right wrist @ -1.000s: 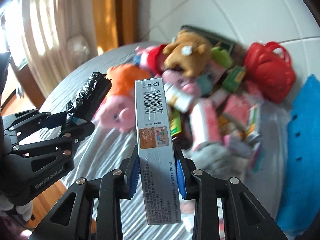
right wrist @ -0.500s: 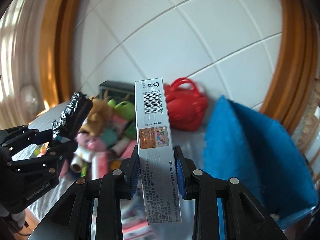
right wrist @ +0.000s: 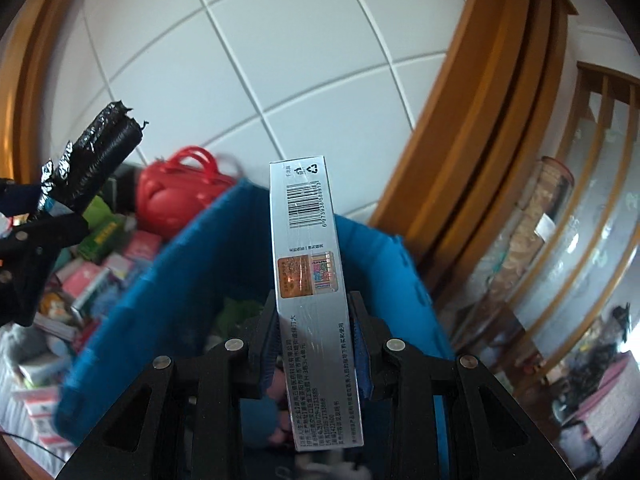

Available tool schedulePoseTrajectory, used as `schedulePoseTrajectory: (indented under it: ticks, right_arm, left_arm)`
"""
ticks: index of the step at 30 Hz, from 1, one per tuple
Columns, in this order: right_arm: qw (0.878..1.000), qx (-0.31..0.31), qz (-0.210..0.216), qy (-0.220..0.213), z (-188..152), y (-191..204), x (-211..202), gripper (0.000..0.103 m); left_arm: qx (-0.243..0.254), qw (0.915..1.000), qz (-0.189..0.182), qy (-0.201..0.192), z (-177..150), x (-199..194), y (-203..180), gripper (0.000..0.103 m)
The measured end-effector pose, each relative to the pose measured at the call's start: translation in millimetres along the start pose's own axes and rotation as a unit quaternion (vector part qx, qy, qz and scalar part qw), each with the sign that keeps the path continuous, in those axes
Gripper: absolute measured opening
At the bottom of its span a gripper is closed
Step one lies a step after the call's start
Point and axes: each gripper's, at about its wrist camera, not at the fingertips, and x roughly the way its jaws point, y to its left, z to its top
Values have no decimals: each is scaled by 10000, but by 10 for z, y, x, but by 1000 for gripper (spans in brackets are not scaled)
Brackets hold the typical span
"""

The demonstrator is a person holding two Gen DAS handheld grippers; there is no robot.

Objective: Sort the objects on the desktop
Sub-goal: 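Carry the black roll and white box with both tools over the blue bin, then open both tools to drop the roll and box into the blue bin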

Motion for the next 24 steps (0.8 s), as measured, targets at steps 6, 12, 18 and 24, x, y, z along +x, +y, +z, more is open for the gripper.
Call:
schedulePoseTrajectory:
  ticks: [6, 12, 18, 24]
  right_arm:
    - [9918, 52, 565, 1145, -204, -565, 837, 31]
    - [9670, -176, 1025, 2328, -551, -655, 1553, 31]
    - [9384, 49, 1490, 3118, -763, -698, 1939, 31]
    - [9329, -29, 1431, 3305, -838, -752, 2082, 31]
  left_arm:
    - [-132, 9890, -583, 1351, 196, 860, -397, 34]
    - [-27, 9654, -387, 2577, 11, 1671, -612, 34]
    - [-332, 9358, -525, 3471, -241, 2140, -606, 34]
    - [-253, 9340, -433, 3538, -313, 2245, -612, 86]
